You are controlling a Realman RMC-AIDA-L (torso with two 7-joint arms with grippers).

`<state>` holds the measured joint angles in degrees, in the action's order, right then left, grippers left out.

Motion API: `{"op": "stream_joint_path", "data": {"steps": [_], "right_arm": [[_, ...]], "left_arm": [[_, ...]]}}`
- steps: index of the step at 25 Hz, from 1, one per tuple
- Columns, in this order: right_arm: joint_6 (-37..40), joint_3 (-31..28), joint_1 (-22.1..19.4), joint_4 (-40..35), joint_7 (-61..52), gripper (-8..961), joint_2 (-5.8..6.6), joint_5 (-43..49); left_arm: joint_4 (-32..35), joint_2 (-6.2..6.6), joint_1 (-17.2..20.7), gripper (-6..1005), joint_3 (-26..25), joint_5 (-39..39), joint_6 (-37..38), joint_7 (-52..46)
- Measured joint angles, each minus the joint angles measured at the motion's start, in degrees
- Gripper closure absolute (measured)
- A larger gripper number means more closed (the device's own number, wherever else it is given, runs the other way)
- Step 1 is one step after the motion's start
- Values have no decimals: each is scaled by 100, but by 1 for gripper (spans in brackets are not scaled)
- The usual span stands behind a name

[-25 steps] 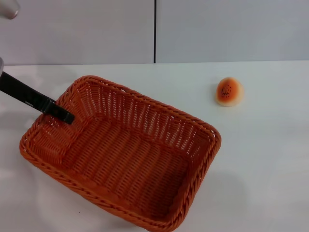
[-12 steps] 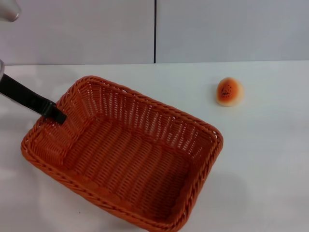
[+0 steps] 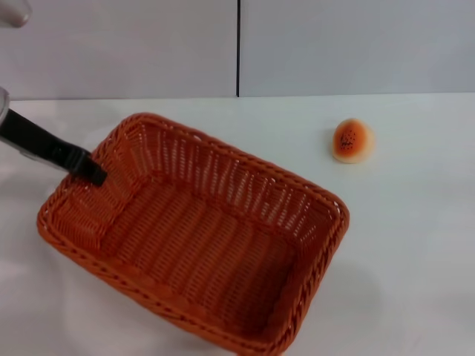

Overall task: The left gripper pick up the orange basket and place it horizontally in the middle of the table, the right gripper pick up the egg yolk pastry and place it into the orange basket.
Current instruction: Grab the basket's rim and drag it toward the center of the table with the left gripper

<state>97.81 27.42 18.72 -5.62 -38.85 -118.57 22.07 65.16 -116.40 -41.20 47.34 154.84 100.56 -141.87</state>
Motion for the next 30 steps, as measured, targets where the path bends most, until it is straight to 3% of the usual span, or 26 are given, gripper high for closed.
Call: {"op": "stream_joint_path", "data": {"steps": [4, 12, 20, 22, 30], "right_arm": [[-50, 0, 7, -27, 0, 169, 1, 0], [-207, -25, -3, -27, 0, 170, 10, 0], [-270, -35, 59, -38, 0, 169, 44, -17], [-272, -40, 68, -42, 0, 169, 67, -25], [-368, -45, 114, -67, 0, 169, 123, -28]], "left_arm": [[175, -52, -42, 838, -397, -61, 329, -105], [777, -20, -145, 838, -552, -286, 882, -605], [824, 45, -139, 838, -1374, -729, 833, -758], [774, 33, 46, 838, -1669, -813, 647, -862], [798, -132, 610, 838, -1721, -902, 417, -1268]]}}
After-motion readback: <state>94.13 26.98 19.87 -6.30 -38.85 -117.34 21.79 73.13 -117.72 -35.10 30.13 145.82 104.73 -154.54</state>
